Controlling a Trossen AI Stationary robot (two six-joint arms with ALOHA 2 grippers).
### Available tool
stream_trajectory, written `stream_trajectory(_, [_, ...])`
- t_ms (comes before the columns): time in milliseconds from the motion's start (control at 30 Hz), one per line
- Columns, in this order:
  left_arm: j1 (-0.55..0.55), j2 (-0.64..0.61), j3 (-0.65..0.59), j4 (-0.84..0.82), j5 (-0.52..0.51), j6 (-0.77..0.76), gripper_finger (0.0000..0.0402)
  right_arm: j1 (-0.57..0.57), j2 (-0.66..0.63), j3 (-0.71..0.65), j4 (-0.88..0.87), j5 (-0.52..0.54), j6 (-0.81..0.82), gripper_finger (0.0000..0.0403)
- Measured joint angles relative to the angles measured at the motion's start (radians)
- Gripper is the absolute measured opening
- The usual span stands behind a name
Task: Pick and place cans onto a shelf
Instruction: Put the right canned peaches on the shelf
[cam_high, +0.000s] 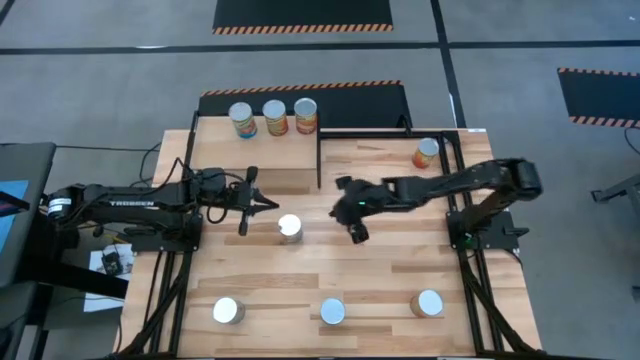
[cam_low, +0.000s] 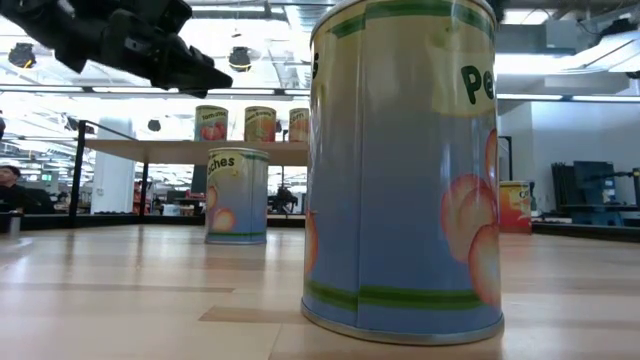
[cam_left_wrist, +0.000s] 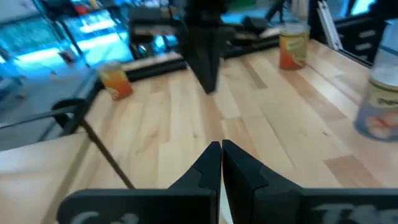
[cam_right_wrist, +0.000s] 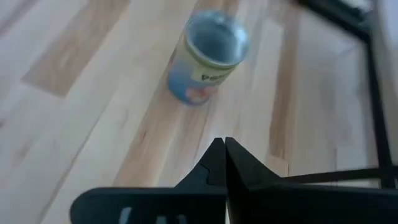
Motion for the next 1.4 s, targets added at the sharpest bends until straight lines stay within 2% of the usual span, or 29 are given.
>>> stream_trajectory(100, [-0.031, 0.000, 0.062, -0.142, -0.019, 0.000, 0.0004, -0.009, -0.084, -0.149, 0.190, 0.002, 0.052, 0.0009])
stream_trajectory(233, [-0.078, 0.000, 0.142, -0.343, -0.060, -0.010, 0.0007, -0.009, -0.170, -0.282, 0.365, 0.003, 0.079, 0.0018])
stream_trajectory(367, [-0.137, 0.035, 0.196, -0.486, -0.126, -0.014, 0.0027, -0.009, -0.223, -0.334, 0.380, 0.002, 0.085, 0.0014])
stream_trajectory(600, [-0.258, 0.218, 0.272, -0.498, -0.165, 0.045, 0.0081, -0.008, -0.237, -0.343, 0.377, 0.003, 0.099, 0.0012])
stream_trajectory(800, [-0.304, 0.379, 0.352, -0.526, -0.311, 0.126, 0.0100, -0.008, -0.237, -0.343, 0.380, 0.003, 0.100, 0.0017])
stream_trajectory(1100, [-0.306, 0.484, 0.401, -0.584, -0.316, 0.150, 0.0078, -0.008, -0.237, -0.343, 0.378, 0.003, 0.099, 0.0014])
stream_trajectory(1333, [-0.306, 0.491, 0.401, -0.580, -0.341, 0.152, 0.0010, -0.008, -0.237, -0.343, 0.380, 0.003, 0.099, 0.0014])
stream_trajectory(1400, [-0.306, 0.485, 0.401, -0.584, -0.343, 0.151, 0.0005, -0.008, -0.237, -0.343, 0.380, 0.003, 0.099, 0.0012])
